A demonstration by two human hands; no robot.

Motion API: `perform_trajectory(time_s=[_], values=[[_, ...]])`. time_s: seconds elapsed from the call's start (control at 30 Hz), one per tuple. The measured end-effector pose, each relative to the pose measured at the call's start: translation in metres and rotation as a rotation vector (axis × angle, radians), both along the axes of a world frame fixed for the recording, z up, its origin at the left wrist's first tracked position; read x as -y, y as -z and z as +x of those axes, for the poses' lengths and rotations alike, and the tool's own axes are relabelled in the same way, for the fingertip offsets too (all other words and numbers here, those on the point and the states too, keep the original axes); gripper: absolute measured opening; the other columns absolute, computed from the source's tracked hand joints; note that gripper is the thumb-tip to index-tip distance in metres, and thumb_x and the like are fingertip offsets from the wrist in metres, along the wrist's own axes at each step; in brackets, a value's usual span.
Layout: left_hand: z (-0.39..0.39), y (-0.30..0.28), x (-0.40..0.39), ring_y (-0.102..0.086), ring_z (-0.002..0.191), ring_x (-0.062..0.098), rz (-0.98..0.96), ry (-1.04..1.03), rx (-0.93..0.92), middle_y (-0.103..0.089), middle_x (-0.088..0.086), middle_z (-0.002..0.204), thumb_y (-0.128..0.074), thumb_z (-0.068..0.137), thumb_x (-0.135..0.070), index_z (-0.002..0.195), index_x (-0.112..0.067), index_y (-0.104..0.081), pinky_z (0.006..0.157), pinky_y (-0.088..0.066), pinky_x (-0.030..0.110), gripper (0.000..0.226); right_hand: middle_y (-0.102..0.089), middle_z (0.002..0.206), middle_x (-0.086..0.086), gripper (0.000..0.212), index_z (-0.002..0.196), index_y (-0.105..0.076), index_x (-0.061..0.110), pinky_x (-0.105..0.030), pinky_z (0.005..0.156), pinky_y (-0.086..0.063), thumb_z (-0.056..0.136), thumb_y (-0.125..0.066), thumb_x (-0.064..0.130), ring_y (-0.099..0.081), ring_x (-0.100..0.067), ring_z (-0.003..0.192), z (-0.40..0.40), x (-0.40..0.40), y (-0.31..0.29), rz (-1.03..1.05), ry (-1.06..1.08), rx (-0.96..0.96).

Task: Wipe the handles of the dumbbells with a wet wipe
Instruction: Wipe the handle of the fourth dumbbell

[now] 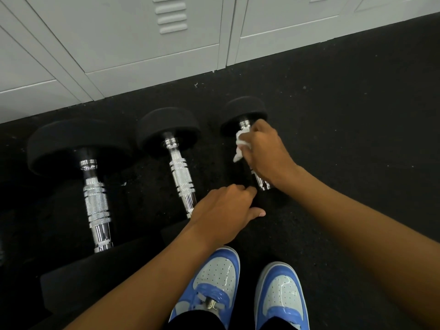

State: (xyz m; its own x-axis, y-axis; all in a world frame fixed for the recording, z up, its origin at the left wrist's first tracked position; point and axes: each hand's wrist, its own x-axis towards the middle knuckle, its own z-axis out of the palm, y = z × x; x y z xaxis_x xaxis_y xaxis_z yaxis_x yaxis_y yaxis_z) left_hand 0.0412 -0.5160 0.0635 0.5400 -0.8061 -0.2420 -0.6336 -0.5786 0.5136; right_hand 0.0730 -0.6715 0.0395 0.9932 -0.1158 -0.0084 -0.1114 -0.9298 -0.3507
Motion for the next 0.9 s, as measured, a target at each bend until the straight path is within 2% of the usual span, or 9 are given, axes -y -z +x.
perform_trajectory(time_s=[0.07,0.13,0.33,0.4,0.47,0.6,0.7,0.8,0.9], values=[[0.000,-0.001,0.000,-0.062,0.094,0.021,0.003,0.003,0.012,-0.063,0.002,0.106,-0.044,0.094,-0.051,0.122,-0.017,-0.052,0.073,-0.045,0.031,0.046,-0.054,0.106,-0.011,0.022,0.105,-0.069,0.007,-0.023,0.070,-0.037,0.092,-0.053,0.015,-0.049,-0.014,0.088,0.006,0.010,-0.002,0.061,0.105,0.037],[0.000,-0.002,0.001,-0.062,0.093,0.021,0.007,0.006,0.006,-0.063,0.002,0.105,-0.044,0.094,-0.052,0.122,-0.016,-0.052,0.074,-0.047,0.032,0.046,-0.059,0.102,-0.009,0.022,0.102,-0.071,0.010,-0.024,0.072,-0.041,0.091,-0.052,0.016,-0.056,-0.016,0.091,0.020,0.016,0.000,0.114,0.181,0.042],[0.000,-0.002,-0.001,-0.062,0.093,0.022,0.016,0.014,0.009,-0.063,0.002,0.106,-0.043,0.094,-0.052,0.121,-0.017,-0.052,0.076,-0.048,0.035,0.045,-0.058,0.098,-0.011,0.018,0.100,-0.071,0.006,-0.022,0.069,-0.040,0.088,-0.059,0.012,-0.054,-0.016,0.081,-0.009,0.010,-0.005,0.108,0.037,0.057],[0.000,-0.002,-0.001,-0.062,0.094,0.022,0.017,0.014,0.017,-0.062,0.002,0.106,-0.042,0.094,-0.052,0.122,-0.017,-0.052,0.075,-0.046,0.034,0.046,-0.063,0.091,-0.009,0.019,0.098,-0.072,0.007,-0.022,0.070,-0.038,0.088,-0.058,0.016,-0.057,-0.018,0.083,-0.009,0.016,-0.005,0.120,0.118,0.065],[0.000,-0.002,0.000,-0.062,0.094,0.022,0.017,0.013,0.013,-0.062,0.002,0.106,-0.043,0.094,-0.052,0.122,-0.016,-0.052,0.073,-0.044,0.033,0.046,-0.068,0.089,-0.010,0.021,0.094,-0.071,0.004,-0.026,0.073,-0.043,0.089,-0.055,0.017,-0.061,-0.022,0.085,0.005,0.018,-0.005,0.141,0.225,0.041],[0.000,-0.002,0.001,-0.062,0.094,0.021,0.015,0.007,-0.003,-0.063,0.002,0.105,-0.044,0.094,-0.051,0.122,-0.016,-0.052,0.072,-0.044,0.031,0.046,-0.059,0.098,-0.004,0.020,0.103,-0.070,0.005,-0.010,0.071,-0.042,0.090,-0.056,0.009,-0.055,-0.013,0.086,0.010,0.001,-0.012,0.189,0.142,0.064],[0.000,-0.001,-0.001,-0.062,0.095,0.021,0.012,0.009,0.010,-0.062,0.002,0.107,-0.044,0.094,-0.052,0.121,-0.017,-0.052,0.073,-0.045,0.032,0.045,-0.059,0.097,-0.006,0.020,0.104,-0.069,0.006,-0.015,0.071,-0.041,0.090,-0.056,0.014,-0.053,-0.012,0.082,-0.011,0.007,-0.008,0.171,0.165,0.072],[0.000,-0.002,0.000,-0.061,0.096,0.022,0.014,0.013,0.011,-0.062,0.002,0.108,-0.043,0.094,-0.052,0.122,-0.017,-0.051,0.072,-0.042,0.031,0.045,-0.066,0.082,-0.011,0.022,0.091,-0.069,0.005,-0.035,0.074,-0.048,0.090,-0.052,0.020,-0.060,-0.027,0.086,-0.005,0.020,-0.002,0.295,0.405,-0.051],[0.001,-0.003,0.002,-0.061,0.096,0.022,0.036,0.015,-0.005,-0.061,0.002,0.107,-0.043,0.094,-0.051,0.122,-0.017,-0.052,0.070,-0.038,0.029,0.045,-0.067,0.087,-0.012,0.023,0.097,-0.070,0.009,-0.031,0.070,-0.047,0.090,-0.052,0.021,-0.062,-0.027,0.088,0.017,0.016,-0.004,0.397,0.500,-0.067]])
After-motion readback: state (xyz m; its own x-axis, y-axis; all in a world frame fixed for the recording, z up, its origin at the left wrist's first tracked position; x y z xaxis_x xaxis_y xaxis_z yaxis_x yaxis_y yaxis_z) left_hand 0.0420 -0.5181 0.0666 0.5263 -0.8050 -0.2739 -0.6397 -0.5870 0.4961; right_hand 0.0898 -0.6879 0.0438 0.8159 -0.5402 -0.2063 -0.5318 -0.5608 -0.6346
